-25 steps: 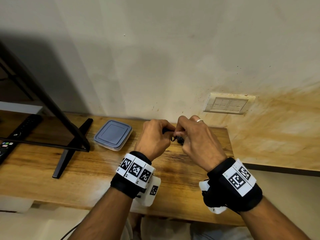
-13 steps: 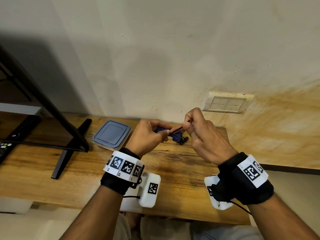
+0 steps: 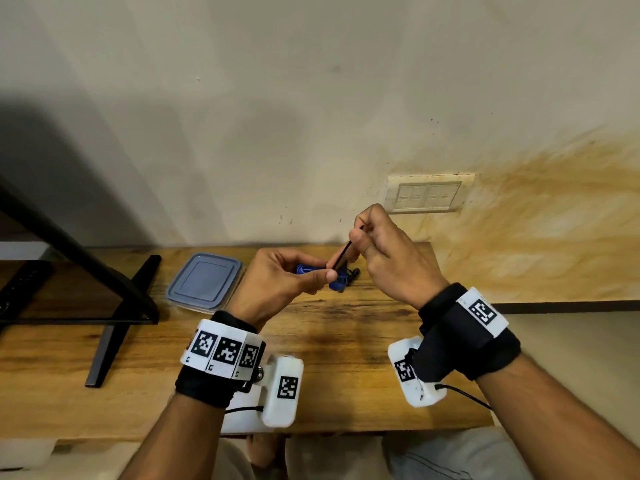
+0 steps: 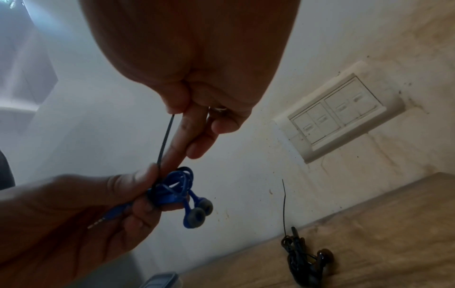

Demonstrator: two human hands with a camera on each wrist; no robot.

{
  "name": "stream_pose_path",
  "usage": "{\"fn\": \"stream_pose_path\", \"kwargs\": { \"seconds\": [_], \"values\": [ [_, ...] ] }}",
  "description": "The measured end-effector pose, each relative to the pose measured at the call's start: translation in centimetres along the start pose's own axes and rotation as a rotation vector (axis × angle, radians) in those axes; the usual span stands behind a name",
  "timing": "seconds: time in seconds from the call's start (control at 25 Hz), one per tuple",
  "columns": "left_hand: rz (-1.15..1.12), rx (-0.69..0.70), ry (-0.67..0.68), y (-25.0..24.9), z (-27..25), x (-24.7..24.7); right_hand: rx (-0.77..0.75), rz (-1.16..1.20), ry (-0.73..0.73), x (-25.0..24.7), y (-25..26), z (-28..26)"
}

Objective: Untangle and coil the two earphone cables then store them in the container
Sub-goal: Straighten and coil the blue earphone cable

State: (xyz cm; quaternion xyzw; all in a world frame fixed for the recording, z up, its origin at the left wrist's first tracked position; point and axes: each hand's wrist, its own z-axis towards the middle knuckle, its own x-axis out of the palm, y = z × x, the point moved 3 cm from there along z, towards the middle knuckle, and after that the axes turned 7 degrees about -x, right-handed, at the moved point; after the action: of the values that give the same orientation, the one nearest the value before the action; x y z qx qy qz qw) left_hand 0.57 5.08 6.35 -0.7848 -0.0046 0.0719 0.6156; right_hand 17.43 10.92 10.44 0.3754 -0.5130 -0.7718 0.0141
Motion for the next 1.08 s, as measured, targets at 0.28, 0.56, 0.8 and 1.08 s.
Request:
{"fn": "stream_pose_path", "kwargs": {
  "seconds": [0.28,0.56,0.8,1.08],
  "values": [
    [0.112,-0.023,-0.009,0.2,0.3,0.9,0.004,0.042,-0.235,-0.8,-0.8,0.5],
    [0.142,-0.023,-0.057,0.3,1.1,3.1,0.106,0.201,-0.471,-1.6,-2.8,1.4],
    [0.055,-0.034,-0.168,0.8,1.8,3.8,0.258,0.382,-0.369,-2.5,-4.5,0.8],
    [-0.155,-0.263,-0.203,2.0,6.1,6.8,0.465,0.341,-0.386,-4.6,-7.9,-1.5]
  ]
}}
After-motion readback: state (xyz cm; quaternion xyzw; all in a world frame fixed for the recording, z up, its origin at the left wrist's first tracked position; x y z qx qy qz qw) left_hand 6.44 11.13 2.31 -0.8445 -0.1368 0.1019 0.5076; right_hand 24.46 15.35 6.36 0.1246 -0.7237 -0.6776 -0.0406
